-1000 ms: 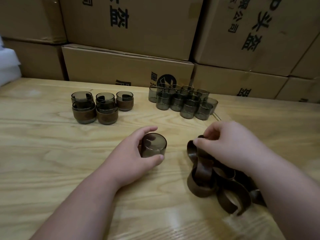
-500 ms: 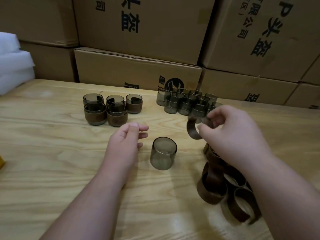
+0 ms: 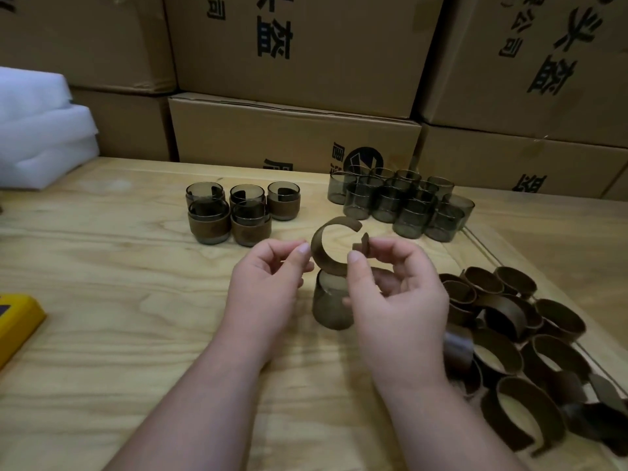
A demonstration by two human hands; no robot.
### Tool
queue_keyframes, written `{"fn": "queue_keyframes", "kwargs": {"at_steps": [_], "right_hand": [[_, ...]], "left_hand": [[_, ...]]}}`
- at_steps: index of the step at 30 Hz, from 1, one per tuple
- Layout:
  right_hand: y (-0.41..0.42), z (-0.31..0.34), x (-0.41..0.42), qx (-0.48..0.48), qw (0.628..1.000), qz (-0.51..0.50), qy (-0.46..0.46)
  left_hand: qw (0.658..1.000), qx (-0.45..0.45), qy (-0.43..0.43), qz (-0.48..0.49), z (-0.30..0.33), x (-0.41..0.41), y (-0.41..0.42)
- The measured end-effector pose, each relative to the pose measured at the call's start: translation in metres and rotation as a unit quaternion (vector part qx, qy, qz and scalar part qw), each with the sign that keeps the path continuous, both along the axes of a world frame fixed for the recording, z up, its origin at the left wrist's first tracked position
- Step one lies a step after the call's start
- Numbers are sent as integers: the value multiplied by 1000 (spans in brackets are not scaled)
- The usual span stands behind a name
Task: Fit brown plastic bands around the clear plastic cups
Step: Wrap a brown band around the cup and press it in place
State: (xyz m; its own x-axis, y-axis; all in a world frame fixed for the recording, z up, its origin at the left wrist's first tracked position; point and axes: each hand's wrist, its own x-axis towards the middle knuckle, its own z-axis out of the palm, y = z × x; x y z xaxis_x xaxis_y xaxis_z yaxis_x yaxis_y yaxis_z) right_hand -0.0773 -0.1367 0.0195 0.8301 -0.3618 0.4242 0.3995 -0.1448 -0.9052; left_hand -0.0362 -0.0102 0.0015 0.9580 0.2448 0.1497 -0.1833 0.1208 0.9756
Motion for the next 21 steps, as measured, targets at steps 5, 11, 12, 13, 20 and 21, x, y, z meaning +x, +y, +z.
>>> {"fn": "queue_keyframes", "kwargs": {"at_steps": [5,11,12,13,20,21], "right_hand": [[-1,-14,5,3,999,-29,-35],[3,-20,15,9,999,22,-23],[5,-20,16,2,999,31,-23],[6,-20,17,-7,999,37,-24],[6,-22,21,-60,996,41,-41],[6,-22,21,-68,996,36,-45]], "left_hand": [[1000,-16,-13,8,0,-2,2],[998,-55,-5,-10,2,-2,4],[998,-63,-6,-22,2,-3,5],[998,-60,-8,-30,1,-2,5],[998,-42,-45,-25,0,-4,3],[997,-47,-52,-23,1,-4,3]]}}
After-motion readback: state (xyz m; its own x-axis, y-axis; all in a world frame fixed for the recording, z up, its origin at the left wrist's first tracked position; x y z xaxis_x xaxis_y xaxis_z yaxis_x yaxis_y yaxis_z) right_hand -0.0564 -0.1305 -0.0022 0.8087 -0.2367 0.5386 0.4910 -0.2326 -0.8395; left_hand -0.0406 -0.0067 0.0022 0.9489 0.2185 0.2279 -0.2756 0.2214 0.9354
